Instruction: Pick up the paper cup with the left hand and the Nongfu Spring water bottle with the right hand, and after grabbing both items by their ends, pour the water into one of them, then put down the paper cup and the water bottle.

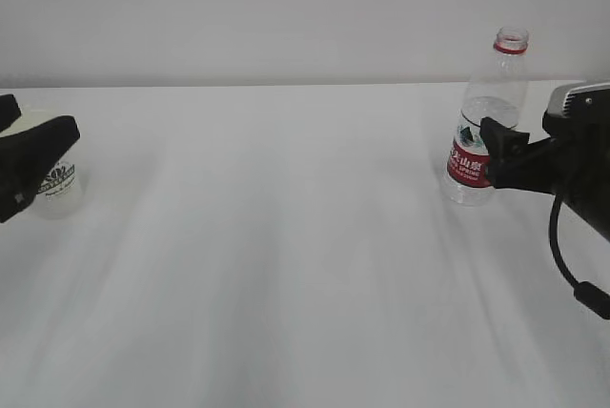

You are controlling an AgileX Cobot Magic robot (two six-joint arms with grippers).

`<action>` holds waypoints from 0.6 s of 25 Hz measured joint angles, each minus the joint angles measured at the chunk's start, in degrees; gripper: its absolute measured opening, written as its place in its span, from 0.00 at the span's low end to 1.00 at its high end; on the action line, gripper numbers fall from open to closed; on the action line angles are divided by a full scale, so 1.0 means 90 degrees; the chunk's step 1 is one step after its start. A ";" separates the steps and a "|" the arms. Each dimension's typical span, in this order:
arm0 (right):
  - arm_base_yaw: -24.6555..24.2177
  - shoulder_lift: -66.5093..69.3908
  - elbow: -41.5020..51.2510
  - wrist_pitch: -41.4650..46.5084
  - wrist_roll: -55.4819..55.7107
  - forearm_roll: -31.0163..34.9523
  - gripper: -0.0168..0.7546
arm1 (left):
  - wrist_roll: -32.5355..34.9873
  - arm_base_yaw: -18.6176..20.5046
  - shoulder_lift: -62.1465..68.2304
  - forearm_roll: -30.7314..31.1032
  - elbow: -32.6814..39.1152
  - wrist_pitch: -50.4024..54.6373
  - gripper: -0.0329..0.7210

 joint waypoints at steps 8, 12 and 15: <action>0.0000 -0.0649 0.0025 0.0534 -0.0013 0.0000 0.81 | 0.0000 0.0000 -0.1054 -0.0403 0.0030 0.0618 0.82; 0.0000 -0.0940 0.0027 0.0822 -0.0013 0.0000 0.81 | 0.0000 0.0000 -0.1574 -0.0702 0.0030 0.0994 0.82; 0.0000 -0.1204 0.0027 0.1053 -0.0119 0.0000 0.80 | 0.0057 0.0000 -0.2009 -0.0845 0.0030 0.1418 0.82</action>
